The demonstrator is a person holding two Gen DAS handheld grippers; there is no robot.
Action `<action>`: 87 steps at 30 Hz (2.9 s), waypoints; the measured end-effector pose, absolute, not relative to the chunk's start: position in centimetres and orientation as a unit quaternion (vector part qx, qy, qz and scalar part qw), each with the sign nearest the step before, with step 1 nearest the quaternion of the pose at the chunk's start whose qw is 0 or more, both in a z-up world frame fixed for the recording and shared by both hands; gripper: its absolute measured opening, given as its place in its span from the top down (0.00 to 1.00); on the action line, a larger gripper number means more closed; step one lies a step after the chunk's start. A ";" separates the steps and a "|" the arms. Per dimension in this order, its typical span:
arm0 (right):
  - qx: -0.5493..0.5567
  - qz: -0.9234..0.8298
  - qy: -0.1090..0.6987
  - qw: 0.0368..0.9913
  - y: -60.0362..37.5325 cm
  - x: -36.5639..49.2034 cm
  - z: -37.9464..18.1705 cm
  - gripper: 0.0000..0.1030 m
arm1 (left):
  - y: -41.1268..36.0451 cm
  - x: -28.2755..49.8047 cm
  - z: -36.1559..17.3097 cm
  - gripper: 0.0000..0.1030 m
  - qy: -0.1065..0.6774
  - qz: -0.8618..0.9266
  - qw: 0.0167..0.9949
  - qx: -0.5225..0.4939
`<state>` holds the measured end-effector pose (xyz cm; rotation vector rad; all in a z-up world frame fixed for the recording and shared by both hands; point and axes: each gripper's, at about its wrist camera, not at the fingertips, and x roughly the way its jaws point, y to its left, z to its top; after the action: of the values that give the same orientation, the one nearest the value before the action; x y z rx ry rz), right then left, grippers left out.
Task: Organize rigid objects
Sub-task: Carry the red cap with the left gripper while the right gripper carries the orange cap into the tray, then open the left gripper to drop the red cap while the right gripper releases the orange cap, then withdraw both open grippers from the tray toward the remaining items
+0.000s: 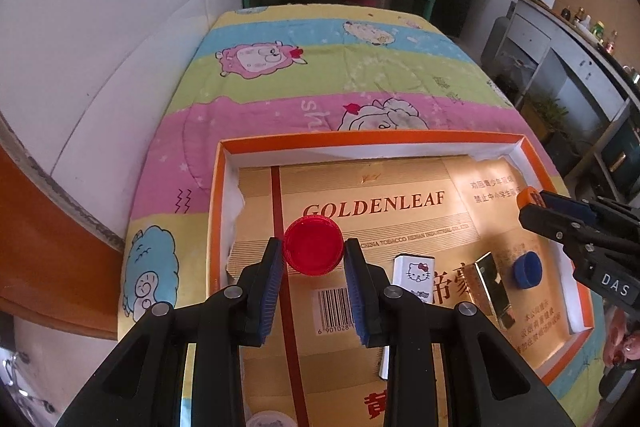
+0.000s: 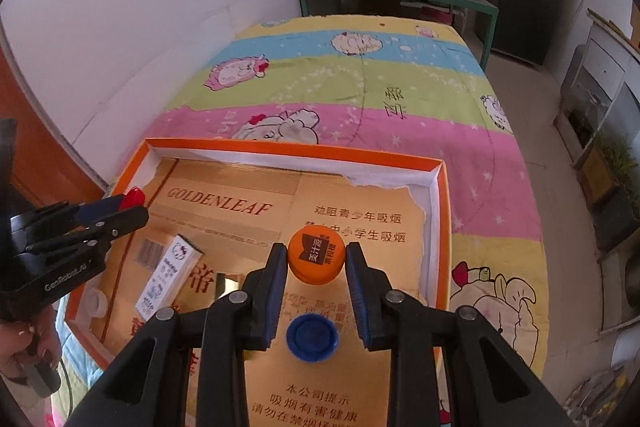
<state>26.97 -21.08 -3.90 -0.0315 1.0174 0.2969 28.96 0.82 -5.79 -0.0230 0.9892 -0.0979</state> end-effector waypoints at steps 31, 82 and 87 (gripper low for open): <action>-0.034 0.110 0.503 0.857 -20.9 27.6 -6.6 0.68 | 1.0 29.2 -7.3 0.58 0.470 -0.077 0.879 -0.021; -0.009 0.100 0.447 0.889 -21.6 17.6 -1.2 0.61 | 1.3 19.1 -0.6 0.58 0.393 -0.099 0.913 -0.039; -0.006 0.102 0.438 0.893 -21.5 15.5 -0.5 0.61 | 1.3 17.2 0.0 0.58 0.383 -0.101 0.918 -0.037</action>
<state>15.52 -21.46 -0.46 -0.0117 0.9080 0.2106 17.21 1.26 -0.04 -0.0759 0.7876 -0.2079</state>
